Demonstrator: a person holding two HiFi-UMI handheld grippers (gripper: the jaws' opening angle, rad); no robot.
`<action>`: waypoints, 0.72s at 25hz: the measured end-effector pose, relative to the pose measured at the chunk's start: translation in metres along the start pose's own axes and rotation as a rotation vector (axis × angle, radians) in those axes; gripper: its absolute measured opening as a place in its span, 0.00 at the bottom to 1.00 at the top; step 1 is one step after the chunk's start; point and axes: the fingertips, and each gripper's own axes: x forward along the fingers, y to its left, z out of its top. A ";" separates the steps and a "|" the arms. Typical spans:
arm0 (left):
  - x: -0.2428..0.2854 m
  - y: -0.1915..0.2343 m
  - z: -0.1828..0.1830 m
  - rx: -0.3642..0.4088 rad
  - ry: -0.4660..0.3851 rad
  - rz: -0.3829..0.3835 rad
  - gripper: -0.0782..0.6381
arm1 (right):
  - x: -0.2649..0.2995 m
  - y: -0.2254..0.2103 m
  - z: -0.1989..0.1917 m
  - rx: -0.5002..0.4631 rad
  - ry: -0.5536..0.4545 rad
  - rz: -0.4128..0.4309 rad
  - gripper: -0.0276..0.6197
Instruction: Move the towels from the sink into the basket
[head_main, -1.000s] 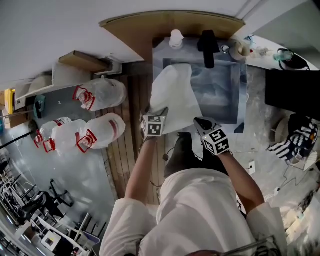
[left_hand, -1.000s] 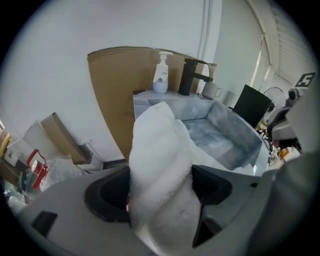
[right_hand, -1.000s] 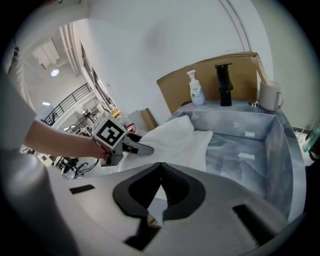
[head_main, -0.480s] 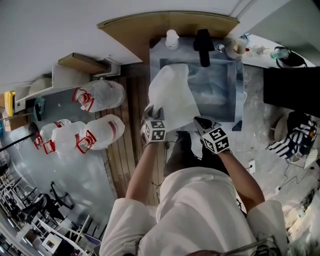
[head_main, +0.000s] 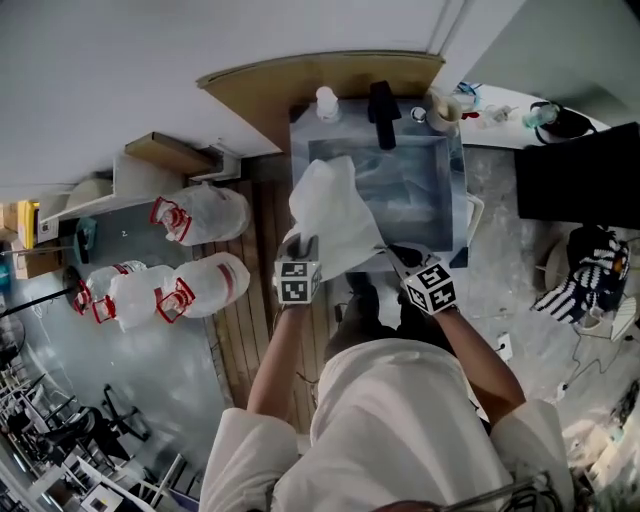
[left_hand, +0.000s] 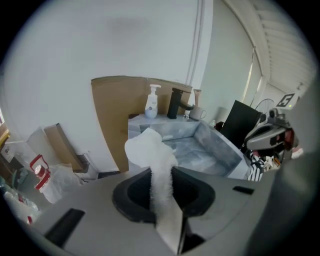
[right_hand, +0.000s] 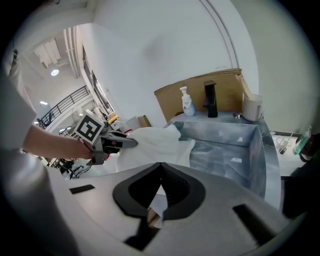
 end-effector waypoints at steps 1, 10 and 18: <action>-0.006 -0.007 0.006 -0.003 -0.015 -0.010 0.21 | -0.006 -0.001 0.001 0.001 -0.007 -0.003 0.05; -0.043 -0.065 0.044 0.039 -0.090 -0.080 0.21 | -0.050 -0.014 0.010 -0.010 -0.054 -0.041 0.05; -0.057 -0.112 0.078 0.085 -0.150 -0.153 0.21 | -0.089 -0.034 0.019 0.007 -0.110 -0.091 0.05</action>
